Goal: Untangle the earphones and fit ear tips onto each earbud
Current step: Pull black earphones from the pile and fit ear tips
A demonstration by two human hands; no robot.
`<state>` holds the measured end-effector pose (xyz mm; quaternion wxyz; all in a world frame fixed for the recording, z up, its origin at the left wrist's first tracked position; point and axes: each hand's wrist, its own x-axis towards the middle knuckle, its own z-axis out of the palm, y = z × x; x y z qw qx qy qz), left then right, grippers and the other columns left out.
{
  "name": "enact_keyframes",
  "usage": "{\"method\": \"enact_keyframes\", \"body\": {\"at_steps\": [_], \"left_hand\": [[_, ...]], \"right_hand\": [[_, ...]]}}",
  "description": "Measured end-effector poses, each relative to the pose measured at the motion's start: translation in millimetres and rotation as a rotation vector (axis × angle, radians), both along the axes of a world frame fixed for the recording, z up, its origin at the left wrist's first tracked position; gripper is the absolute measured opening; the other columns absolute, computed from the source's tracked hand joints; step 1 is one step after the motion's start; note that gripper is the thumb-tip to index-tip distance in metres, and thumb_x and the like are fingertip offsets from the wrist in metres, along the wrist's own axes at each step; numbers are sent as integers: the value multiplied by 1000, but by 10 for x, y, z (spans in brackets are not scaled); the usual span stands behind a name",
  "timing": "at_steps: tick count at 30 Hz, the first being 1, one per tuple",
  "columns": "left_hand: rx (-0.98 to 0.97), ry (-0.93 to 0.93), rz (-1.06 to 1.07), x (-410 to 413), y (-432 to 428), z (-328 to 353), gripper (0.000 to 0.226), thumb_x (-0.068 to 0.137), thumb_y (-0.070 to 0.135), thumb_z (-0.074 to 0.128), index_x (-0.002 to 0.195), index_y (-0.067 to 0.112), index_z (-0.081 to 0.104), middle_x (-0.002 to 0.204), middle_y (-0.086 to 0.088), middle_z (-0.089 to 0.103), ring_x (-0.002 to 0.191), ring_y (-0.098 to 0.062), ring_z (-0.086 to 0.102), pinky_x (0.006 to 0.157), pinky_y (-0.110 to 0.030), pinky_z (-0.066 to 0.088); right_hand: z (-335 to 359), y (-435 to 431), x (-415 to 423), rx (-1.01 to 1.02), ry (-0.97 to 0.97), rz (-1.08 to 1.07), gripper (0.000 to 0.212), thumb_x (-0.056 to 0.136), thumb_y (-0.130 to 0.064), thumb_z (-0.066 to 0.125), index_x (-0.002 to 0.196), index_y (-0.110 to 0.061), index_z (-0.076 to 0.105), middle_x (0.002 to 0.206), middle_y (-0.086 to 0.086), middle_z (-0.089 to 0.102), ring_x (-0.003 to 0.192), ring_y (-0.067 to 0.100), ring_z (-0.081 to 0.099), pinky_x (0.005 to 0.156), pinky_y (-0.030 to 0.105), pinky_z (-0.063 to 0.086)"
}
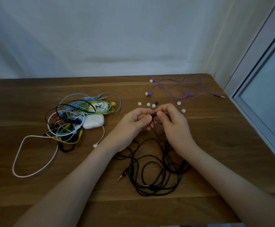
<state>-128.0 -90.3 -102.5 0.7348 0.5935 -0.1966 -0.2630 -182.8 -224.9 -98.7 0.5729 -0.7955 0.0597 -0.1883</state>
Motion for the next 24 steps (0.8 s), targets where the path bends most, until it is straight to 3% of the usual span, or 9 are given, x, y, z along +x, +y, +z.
{"method": "enact_keyframes", "body": {"at_steps": [6, 10, 18, 24], "left_hand": [[-3, 44, 16, 0, -6, 33, 19, 96, 0, 46, 102, 7, 63, 77, -3, 65, 72, -9, 60, 65, -17, 49], [-19, 62, 22, -4, -2, 44, 18, 96, 1, 46, 99, 8, 63, 74, -1, 67, 70, -8, 60, 64, -17, 49], [7, 54, 26, -11, 1, 35, 19, 96, 1, 47, 100, 8, 64, 76, -4, 65, 70, -8, 60, 64, -16, 49], [34, 37, 11, 0, 14, 12, 17, 96, 2, 47, 99, 4, 63, 77, -4, 64, 69, -7, 58, 63, -17, 48]], "right_hand": [[4, -9, 13, 76, 36, 10, 14, 96, -8, 50, 94, -19, 60, 83, -5, 64, 79, 9, 64, 79, 30, 53], [-22, -5, 20, 87, 39, -8, 9, 95, -11, 53, 96, -18, 59, 85, -3, 65, 82, 12, 65, 81, 34, 55], [-33, -46, -26, -248, -24, 11, 8, 95, -13, 53, 96, -20, 57, 82, -8, 63, 80, 4, 60, 68, 14, 47], [-28, -50, -5, -170, 84, 29, 12, 95, -16, 53, 88, -24, 57, 82, -5, 64, 75, 3, 59, 64, 11, 44]]}}
